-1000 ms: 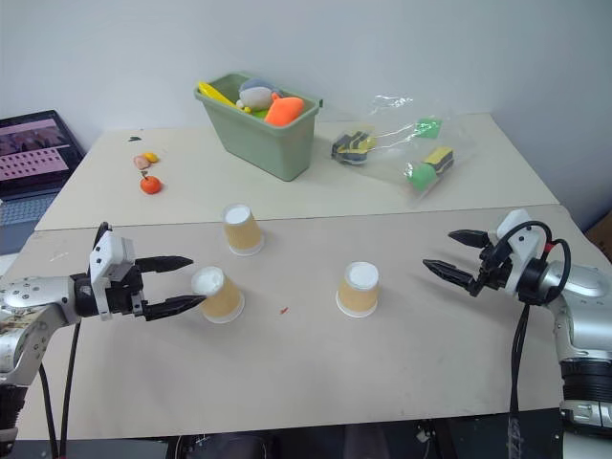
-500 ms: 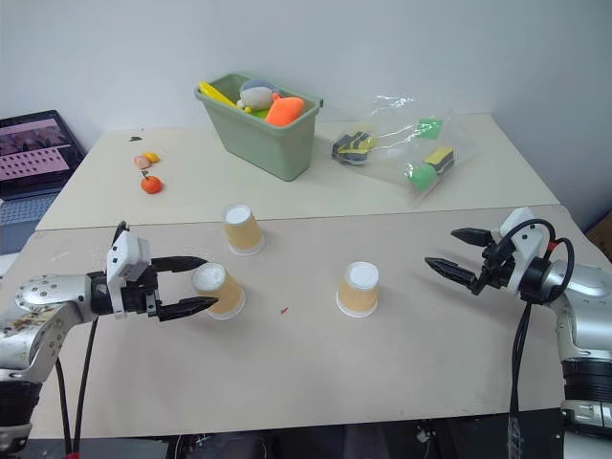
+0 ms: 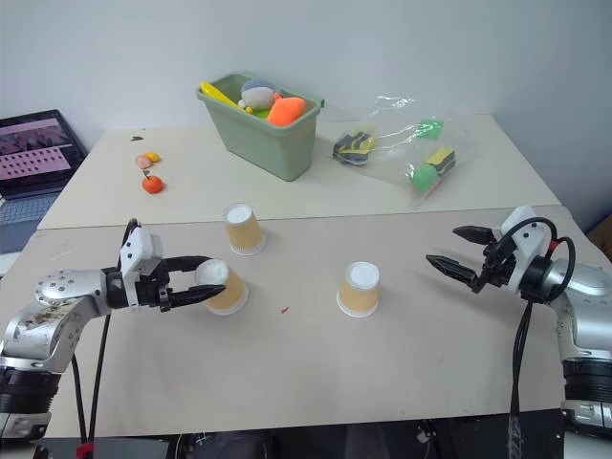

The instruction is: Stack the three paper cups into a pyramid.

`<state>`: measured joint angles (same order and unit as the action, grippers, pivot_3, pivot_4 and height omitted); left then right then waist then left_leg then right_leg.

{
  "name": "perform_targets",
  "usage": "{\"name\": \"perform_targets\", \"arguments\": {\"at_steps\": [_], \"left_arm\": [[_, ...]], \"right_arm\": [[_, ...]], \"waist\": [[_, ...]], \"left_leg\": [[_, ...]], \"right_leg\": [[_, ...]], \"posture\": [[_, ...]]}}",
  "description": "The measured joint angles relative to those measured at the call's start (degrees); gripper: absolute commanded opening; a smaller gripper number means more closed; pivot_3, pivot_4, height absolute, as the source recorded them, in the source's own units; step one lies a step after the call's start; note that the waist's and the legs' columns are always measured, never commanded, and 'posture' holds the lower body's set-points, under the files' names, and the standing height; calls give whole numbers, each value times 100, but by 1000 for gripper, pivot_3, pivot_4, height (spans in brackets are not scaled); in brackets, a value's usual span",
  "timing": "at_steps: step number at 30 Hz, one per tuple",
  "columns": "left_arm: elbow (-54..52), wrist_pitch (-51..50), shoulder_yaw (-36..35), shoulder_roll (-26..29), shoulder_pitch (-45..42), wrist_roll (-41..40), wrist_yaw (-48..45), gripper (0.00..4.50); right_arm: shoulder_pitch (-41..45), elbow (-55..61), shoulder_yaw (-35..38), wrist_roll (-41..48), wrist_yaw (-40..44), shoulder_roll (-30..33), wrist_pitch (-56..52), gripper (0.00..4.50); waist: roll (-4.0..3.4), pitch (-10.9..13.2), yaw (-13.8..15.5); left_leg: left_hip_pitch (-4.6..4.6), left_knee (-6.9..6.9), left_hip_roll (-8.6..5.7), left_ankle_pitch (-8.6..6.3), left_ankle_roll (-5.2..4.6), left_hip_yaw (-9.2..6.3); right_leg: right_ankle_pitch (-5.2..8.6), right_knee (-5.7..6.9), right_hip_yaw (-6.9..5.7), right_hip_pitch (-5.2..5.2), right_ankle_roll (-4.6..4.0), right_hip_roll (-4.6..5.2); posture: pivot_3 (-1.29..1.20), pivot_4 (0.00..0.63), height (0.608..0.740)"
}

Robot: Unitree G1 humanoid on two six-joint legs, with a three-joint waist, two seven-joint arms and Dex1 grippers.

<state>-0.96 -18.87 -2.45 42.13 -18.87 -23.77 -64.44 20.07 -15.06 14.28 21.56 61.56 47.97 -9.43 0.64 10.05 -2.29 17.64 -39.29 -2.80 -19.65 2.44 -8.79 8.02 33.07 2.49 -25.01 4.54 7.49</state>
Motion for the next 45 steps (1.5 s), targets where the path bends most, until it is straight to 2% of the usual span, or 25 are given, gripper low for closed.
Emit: {"name": "perform_targets", "arguments": {"at_steps": [6, 14, 16, 17, 18, 19, 22, 29, 36, 45], "left_arm": [[-11, -133, 701, -778, -817, 29, -15, 2697], [210, -75, 1092, -1123, -1066, 218, -41, 2697], [281, -34, 1165, -1126, -1095, 275, -102, 3694], [335, -33, 1191, -1112, -1100, 339, -135, 3791], [396, -35, 1203, -1104, -1100, 343, -166, 4264], [414, -37, 1203, -1101, -1100, 343, -175, 4387], [420, 1, 1202, -1105, -1090, 405, -117, 4387], [-29, -326, 832, -1202, -928, 82, 245, 4387], [-1443, -1112, -196, -1042, -792, -781, 1028, 4387], [-1604, -1138, -726, -939, -46, -675, 1806, 4387]], "right_arm": [[215, -12, -25, -2, -22, -3, 0, 4500], [49, 37, -7, -1, -55, -8, -2, 4500], [8, 58, -5, 1, -71, -8, -5, 4500], [-12, 76, 0, 1, -82, -8, -13, 4500], [-26, 80, 7, 1, -88, -8, -24, 4500], [-30, 80, 10, 2, -89, -8, -28, 4500], [-60, 99, 30, 3, -90, -7, -68, 4500], [-53, 117, 25, 3, -89, -8, -96, 4500], [-17, 101, -6, 2, -49, -8, -103, 4500], [321, -127, -148, -4, 3, -80, -102, 4500]], "waist": [[2, 0, 13], [2, 0, -6], [2, 0, 1], [2, 0, 1], [2, 0, -8], [2, 0, -15], [2, 0, -16], [2, 0, -19], [2, 1, -17], [2, 1, -18]], "left_leg": [[4, -3, 0, 1, 2, 0], [4, -3, -3, -1, -1, 2], [4, -4, -3, -1, -1, 2], [4, -4, -3, -1, -2, 2], [3, -4, -3, -1, -2, 2], [3, -4, -3, -1, -2, 2], [2, -4, -3, 0, -1, 2], [2, -4, -2, 1, 0, 3], [1, -4, -2, 1, 1, 2], [-2, -4, -2, 6, 9, 3]], "right_leg": [[-1, -1, 1, 0, 0, 0], [-1, -5, 6, -1, 1, 0], [-1, -4, 6, -1, 2, 0], [-1, -3, 6, -1, 2, 0], [-1, -3, 6, -1, 2, 0], [-1, -3, 6, -1, 2, 0], [-1, -3, 7, -1, 2, 0], [-1, -2, 7, -1, 2, 0], [-1, -1, 9, -1, 2, 0], [-1, 1, 10, -1, 1, 0]], "posture": [[0, 150, 740], [0, 150, 740], [0, 150, 740], [0, 150, 740], [0, 150, 740], [0, 150, 740], [0, 150, 740], [0, 150, 740], [0, 150, 740], [0, 150, 740]]}}
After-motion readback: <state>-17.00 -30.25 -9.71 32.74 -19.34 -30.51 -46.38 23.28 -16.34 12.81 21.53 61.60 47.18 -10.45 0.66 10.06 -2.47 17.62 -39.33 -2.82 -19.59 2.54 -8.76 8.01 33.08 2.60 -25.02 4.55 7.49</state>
